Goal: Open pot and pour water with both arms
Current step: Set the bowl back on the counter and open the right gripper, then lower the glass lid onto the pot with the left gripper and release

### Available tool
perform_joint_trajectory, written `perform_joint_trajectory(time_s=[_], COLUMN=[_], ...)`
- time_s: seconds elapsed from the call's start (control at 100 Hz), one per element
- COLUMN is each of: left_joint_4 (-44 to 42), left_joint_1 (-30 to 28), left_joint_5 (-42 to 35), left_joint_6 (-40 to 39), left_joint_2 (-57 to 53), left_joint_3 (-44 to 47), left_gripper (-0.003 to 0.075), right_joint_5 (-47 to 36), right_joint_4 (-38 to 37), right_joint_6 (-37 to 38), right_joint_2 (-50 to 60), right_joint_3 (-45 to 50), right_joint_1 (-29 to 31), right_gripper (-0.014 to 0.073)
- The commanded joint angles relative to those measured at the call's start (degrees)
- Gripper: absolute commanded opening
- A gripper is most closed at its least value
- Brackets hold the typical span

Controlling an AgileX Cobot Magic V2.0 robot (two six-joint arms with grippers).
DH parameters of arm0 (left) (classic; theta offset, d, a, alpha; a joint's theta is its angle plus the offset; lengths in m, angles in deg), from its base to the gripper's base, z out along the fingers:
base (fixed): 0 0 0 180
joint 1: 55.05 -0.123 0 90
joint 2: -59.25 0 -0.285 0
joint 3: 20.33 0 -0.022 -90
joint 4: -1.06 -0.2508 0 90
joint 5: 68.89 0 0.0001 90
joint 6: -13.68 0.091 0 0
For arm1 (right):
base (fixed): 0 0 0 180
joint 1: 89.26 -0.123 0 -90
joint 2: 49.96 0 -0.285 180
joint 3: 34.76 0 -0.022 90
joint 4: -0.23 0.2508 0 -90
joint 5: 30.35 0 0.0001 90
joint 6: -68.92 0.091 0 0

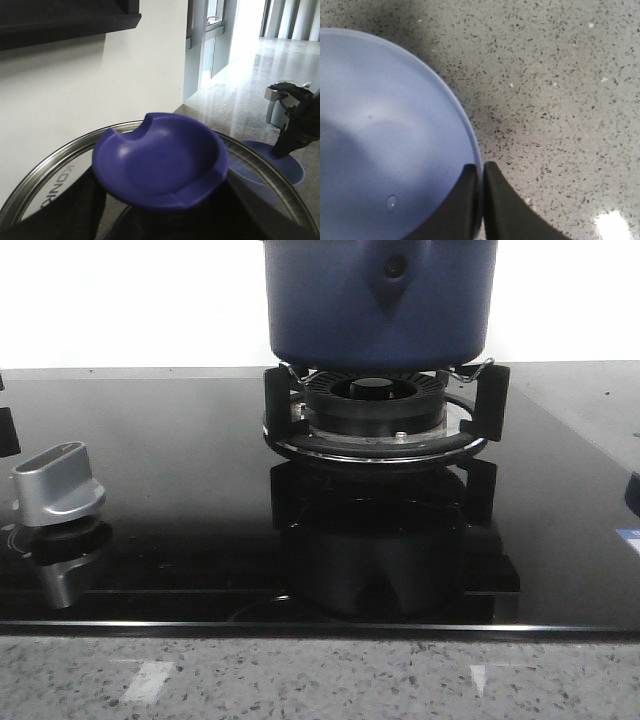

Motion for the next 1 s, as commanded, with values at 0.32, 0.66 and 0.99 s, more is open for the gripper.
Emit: perform_joint_trajectory(time_s=[0.32,0.66,0.99], left_joint_4=[6.0,5.9,1.5], left_joint_1=[3.2,7.5,9.6], left_joint_5=[0.2,0.3,0.3], left_joint_6=[0.4,1.7,1.7], left_joint_2=[-1.8,2.7,6.2], left_joint_3=[-2.4,-2.4,-2.4], left_gripper=[0.0251,0.0251,0.0251], right_joint_5=[1.4,2.9,3.4], right_joint_4=[1.0,2.1,2.6], right_joint_6=[-0.1,-0.1,-0.1], right_joint_2=[3.8,10.2,11.2], right_joint_3=[-7.9,-11.4,-11.4], right_joint_1=[0.4,0.4,0.4], right_gripper=[0.0435,0.0435,0.0435])
